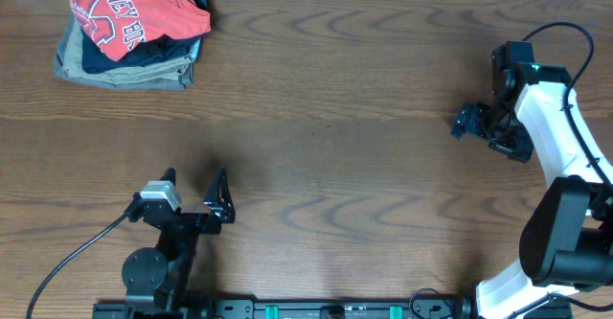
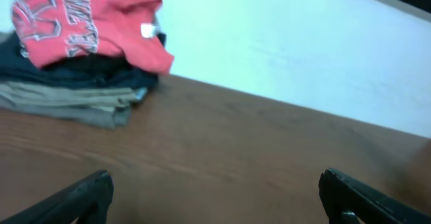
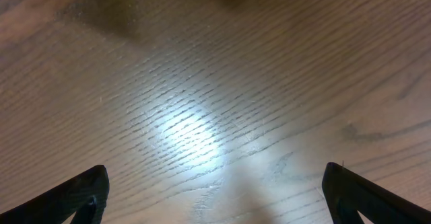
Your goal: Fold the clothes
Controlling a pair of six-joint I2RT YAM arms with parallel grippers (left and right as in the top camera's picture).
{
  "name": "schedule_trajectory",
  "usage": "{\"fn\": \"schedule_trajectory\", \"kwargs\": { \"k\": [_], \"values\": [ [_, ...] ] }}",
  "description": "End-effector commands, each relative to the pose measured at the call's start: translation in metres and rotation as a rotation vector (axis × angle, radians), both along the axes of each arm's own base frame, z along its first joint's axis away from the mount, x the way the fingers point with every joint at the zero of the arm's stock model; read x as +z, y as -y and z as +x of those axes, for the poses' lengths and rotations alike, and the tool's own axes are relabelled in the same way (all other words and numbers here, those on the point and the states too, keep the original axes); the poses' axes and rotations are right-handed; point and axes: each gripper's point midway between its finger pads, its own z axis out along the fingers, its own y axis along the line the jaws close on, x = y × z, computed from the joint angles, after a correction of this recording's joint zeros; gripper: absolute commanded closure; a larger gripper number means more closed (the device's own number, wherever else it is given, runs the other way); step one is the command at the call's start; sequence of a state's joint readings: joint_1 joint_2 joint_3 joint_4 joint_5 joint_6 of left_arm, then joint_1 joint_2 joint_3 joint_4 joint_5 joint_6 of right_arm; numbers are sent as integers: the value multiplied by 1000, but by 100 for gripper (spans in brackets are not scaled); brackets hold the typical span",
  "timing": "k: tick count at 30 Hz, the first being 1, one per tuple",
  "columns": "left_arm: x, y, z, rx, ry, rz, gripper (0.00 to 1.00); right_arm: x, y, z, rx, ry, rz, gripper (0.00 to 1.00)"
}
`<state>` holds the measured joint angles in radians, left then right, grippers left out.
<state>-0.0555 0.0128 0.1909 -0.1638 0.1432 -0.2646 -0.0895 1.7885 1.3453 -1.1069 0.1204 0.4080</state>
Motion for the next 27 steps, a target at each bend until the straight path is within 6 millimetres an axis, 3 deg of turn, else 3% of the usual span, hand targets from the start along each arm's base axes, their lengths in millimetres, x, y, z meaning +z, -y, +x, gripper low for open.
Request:
{"fn": "schedule_trajectory", "kwargs": {
  "k": [1, 5, 16, 21, 27],
  "values": [
    [-4, -19, 7, 109, 42, 31, 2, 0, 1, 0, 9, -3, -3, 1],
    [-14, -32, 12, 186, 63, 32, 2, 0, 1, 0, 9, -3, -3, 1],
    [-41, -41, 16, 223, 19, 38, 2, 0, 1, 0, 10, -3, -3, 1],
    [-65, -45, 13, 235, -81, 49, 2, 0, 1, 0, 9, -3, -3, 1],
    [-65, -45, 13, 235, -83, 50, 2, 0, 1, 0, 10, -3, -3, 1]
  ]
}}
